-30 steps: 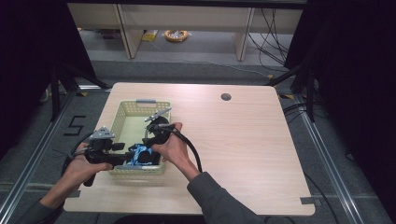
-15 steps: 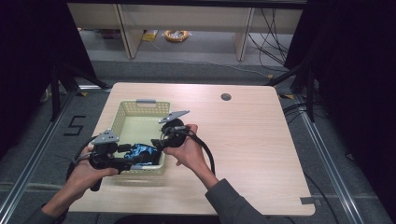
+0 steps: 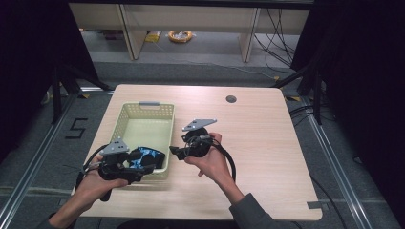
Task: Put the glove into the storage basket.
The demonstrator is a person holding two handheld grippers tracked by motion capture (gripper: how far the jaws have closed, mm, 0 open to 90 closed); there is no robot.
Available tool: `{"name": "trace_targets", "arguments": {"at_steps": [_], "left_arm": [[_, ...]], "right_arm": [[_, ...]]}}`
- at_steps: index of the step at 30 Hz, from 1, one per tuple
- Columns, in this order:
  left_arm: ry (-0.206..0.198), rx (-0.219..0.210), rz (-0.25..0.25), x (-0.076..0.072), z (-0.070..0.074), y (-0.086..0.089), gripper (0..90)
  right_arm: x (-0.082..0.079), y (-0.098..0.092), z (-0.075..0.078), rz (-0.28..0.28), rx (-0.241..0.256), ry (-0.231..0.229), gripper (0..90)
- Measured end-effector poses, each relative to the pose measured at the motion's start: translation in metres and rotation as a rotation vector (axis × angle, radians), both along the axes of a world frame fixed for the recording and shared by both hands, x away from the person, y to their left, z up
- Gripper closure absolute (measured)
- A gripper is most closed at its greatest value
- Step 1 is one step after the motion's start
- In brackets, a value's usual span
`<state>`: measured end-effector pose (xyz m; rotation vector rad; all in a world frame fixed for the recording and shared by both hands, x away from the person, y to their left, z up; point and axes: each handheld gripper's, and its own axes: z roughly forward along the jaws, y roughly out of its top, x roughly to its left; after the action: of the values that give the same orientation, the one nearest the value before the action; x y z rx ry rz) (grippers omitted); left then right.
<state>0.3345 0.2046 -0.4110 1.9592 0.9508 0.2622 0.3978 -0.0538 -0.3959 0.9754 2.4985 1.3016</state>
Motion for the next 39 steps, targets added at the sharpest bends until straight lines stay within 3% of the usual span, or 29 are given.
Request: {"name": "trace_targets", "arguments": {"at_steps": [3,4,8,9,17,22,26,33,34,36,39], "left_arm": [[-0.012,-0.012,0.013,-0.002,0.0,-0.003,27.2],[-0.01,-0.013,-0.001,-0.003,0.001,-0.004,27.0],[-0.024,-0.022,-0.011,-0.006,0.002,-0.007,26.2],[-0.019,-0.023,-0.004,-0.007,0.003,-0.009,23.4],[-0.018,-0.054,-0.027,-0.015,-0.003,-0.025,19.0],[0.001,-0.077,-0.075,-0.021,-0.006,-0.038,16.5],[-0.008,-0.087,-0.101,-0.022,-0.009,-0.045,15.8],[-0.041,-0.073,-0.114,-0.028,-0.013,-0.055,15.7],[-0.035,-0.08,-0.124,-0.03,-0.015,-0.058,15.7],[-0.038,-0.074,-0.131,-0.031,-0.017,-0.059,15.7],[-0.035,-0.076,-0.15,-0.033,-0.021,-0.063,15.7]], "right_arm": [[-0.003,-0.008,0.0,-0.008,0.011,0.021,39.2],[-0.003,-0.01,-0.001,-0.01,0.012,-0.009,39.0],[-0.006,-0.017,-0.002,-0.011,0.027,0.014,38.5],[-0.007,-0.023,-0.004,-0.014,0.028,-0.002,38.2],[-0.016,-0.041,-0.011,-0.04,0.051,0.008,37.3],[-0.022,-0.057,-0.014,-0.053,0.058,0.005,37.0],[-0.028,-0.066,-0.015,-0.068,0.061,-0.003,36.8],[-0.034,-0.079,-0.021,-0.095,0.061,-0.019,36.6],[-0.036,-0.082,-0.023,-0.094,0.073,0.003,36.6],[-0.036,-0.084,-0.025,-0.092,0.061,-0.025,36.5],[-0.038,-0.088,-0.03,-0.091,0.065,-0.005,36.5]]}}
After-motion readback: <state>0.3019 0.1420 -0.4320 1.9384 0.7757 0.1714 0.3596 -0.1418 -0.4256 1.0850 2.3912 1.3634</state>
